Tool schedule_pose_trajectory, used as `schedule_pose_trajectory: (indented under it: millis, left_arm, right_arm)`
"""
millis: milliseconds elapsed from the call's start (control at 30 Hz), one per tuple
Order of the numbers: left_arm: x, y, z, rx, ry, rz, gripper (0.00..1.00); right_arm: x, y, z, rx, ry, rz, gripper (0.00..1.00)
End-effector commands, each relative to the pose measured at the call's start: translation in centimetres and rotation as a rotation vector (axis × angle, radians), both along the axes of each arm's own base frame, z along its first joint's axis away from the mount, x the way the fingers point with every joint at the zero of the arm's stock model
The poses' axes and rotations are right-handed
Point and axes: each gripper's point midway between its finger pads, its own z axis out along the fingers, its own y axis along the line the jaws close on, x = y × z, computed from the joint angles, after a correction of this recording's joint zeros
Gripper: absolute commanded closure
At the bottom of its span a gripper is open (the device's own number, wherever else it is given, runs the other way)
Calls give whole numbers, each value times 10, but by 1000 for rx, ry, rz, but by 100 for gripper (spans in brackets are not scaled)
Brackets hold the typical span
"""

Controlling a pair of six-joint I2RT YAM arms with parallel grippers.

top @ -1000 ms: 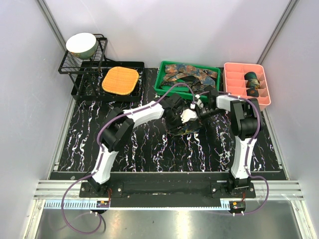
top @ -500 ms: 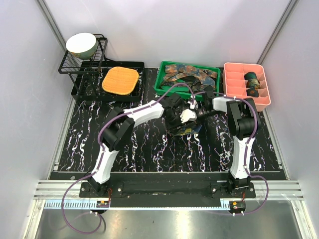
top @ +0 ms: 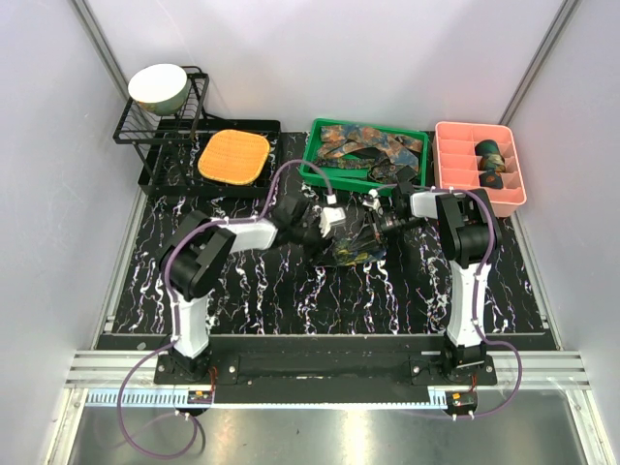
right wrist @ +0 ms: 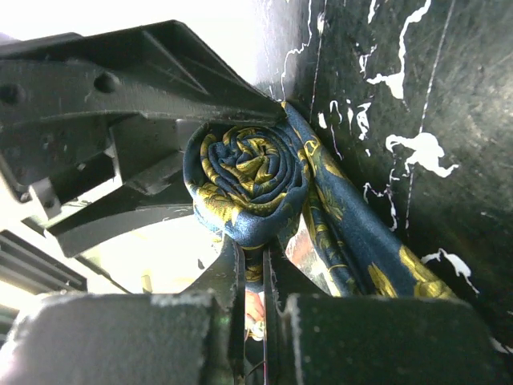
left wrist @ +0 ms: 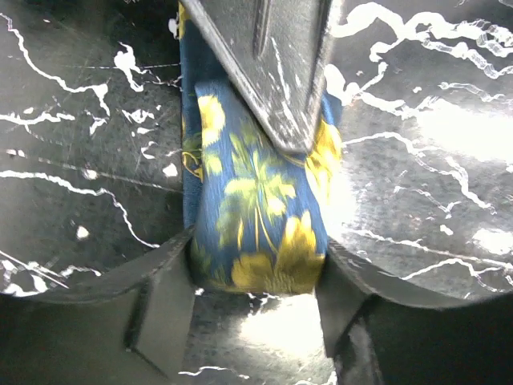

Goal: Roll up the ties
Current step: Roll the tie at the center of the board.

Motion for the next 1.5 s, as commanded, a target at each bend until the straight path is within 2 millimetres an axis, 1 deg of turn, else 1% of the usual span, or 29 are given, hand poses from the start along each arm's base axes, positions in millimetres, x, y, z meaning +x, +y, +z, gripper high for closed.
schedule_pose_trajectory:
  millis: [0,67,167,200,300,333,433,467,500,533,567,600,633,667,700,733,767,800,833,900,933,967,1000,1033,1167,1267,1367,1400,1467]
  left_arm:
    - [0,-11,5,-180,-1,45,32]
    - [-4,-15,2,-209,31,42,29]
    - [-3,-21,6,-274,14,34,27]
    - [0,-25,11,-303,9,44,27]
    - [2,-29,10,-332,22,49,28]
    - [2,-30,6,-329,29,51,31]
    - [6,-28,0,-303,28,63,49]
    - [3,-24,-8,-255,37,54,63]
    - [3,-21,-11,-223,33,55,67]
    - [8,-18,-8,-190,8,67,73]
    - [2,-7,-19,-110,20,54,81]
    - [5,0,-22,-46,-10,73,85]
    - [6,4,-22,-9,-27,65,87]
    - [-1,14,-31,64,-28,39,89]
    - [2,22,-35,133,-51,57,89]
    - [3,19,-32,158,-65,39,89]
    - [-4,26,-37,208,-46,16,89]
    - [-2,29,-41,246,-51,26,89]
    - [0,26,-37,257,-62,21,89]
    - [-5,30,-44,314,-44,9,89]
    - [-5,24,-41,318,-55,-3,88]
    - [-9,25,-43,337,-46,-15,88]
    - [-9,25,-45,355,-55,-14,88]
    - [-9,19,-42,359,-68,-27,88]
    - [-17,17,-46,415,-45,-67,87]
    - [-20,20,-54,448,-24,-64,86]
    - [-22,22,-60,467,1,-49,86]
    - [-20,20,-59,465,-1,-45,85]
    - [-21,19,-60,468,18,-34,84]
  right_arm:
    - [-3,-10,-37,-116,-13,7,100]
    - [-2,-10,-38,-119,-13,7,100]
    - [-2,-11,-41,-128,-9,4,100]
    - [-1,-11,-41,-128,-7,2,100]
    - [-2,-10,-44,-128,10,-2,100]
    - [-2,-10,-44,-128,13,-3,100]
    - [-2,-10,-46,-131,16,-2,100]
    - [-2,-10,-46,-134,18,-4,100]
    - [-1,-10,-45,-134,20,-5,99]
    - [1,-10,-41,-133,15,-8,87]
    - [0,-11,-38,-138,30,-8,81]
    - [1,-13,-35,-137,25,-8,76]
    - [6,-15,-27,-134,9,-15,67]
    - [6,-20,-22,-139,28,-25,62]
    - [7,-23,-20,-150,12,-22,57]
    - [10,-25,-11,-151,-8,-19,50]
    - [8,-28,-6,-156,8,-20,50]
    - [7,-29,-3,-152,-17,-6,48]
    - [7,-29,3,-147,-30,-5,44]
    - [7,-27,11,-125,-41,-4,41]
    - [9,-25,15,-116,-49,-6,38]
    - [12,-23,17,-101,-44,-14,34]
    - [11,-19,19,-85,-47,-8,34]
    - [13,-16,18,-75,-52,-4,33]
    - [13,-4,23,-70,-47,1,32]
    - [14,1,16,-104,-58,5,33]
    - [14,3,6,-133,-64,10,37]
    - [13,4,2,-132,-55,11,39]
    - [12,5,-2,-131,-41,6,59]
